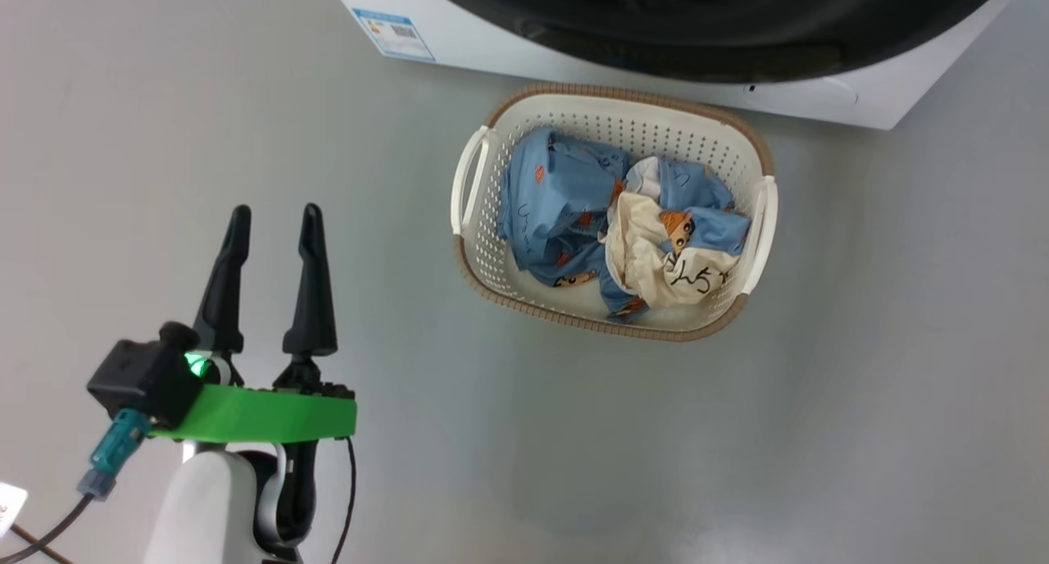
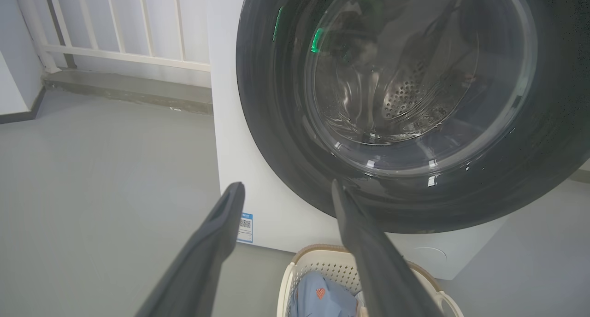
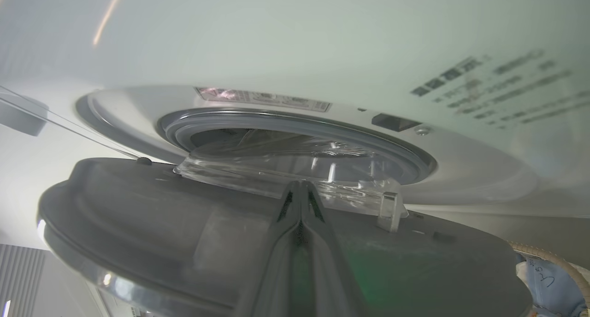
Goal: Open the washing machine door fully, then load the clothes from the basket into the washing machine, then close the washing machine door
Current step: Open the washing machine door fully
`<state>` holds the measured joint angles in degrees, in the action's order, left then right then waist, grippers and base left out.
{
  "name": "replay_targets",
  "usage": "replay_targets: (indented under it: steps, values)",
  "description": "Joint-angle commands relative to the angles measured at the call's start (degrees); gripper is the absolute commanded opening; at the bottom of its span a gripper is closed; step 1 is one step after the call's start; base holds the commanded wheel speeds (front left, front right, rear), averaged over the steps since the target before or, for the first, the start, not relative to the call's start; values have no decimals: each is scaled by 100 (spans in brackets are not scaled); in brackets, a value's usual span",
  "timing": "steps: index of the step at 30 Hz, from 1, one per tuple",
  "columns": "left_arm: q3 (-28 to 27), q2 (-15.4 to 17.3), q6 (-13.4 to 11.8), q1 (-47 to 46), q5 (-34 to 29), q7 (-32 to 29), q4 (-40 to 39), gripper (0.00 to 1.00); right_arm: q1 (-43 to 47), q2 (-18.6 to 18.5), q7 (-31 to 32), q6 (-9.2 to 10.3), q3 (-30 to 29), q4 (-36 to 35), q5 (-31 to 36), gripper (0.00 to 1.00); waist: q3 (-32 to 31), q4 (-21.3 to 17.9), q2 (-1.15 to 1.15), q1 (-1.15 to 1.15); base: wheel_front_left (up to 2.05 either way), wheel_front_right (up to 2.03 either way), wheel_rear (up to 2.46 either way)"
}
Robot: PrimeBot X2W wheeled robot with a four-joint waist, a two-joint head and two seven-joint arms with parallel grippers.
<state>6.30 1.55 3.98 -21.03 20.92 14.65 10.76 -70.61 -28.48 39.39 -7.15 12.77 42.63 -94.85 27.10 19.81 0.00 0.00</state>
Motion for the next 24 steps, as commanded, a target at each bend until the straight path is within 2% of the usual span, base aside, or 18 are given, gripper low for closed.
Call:
replay_targets:
  steps: [1, 13, 24]
  values:
    - [-236, 132, -14, 56, -71, 35, -73, 100, 240, 208, 148, -34, 69, -224, -60, 0, -163, -66, 0, 0, 0, 0, 0]
    - [-380, 132, 17, 298, -212, 35, 35, 100, 1392, 458, 338, -34, 42, -830, -217, 0, -805, -87, 0, 0, 0, 0, 0]
    - [-526, 132, 1, 656, -294, 35, 138, 100, 2538, 560, 555, -34, 87, -1376, -246, 0, -1377, 134, 0, 0, 0, 0, 0]
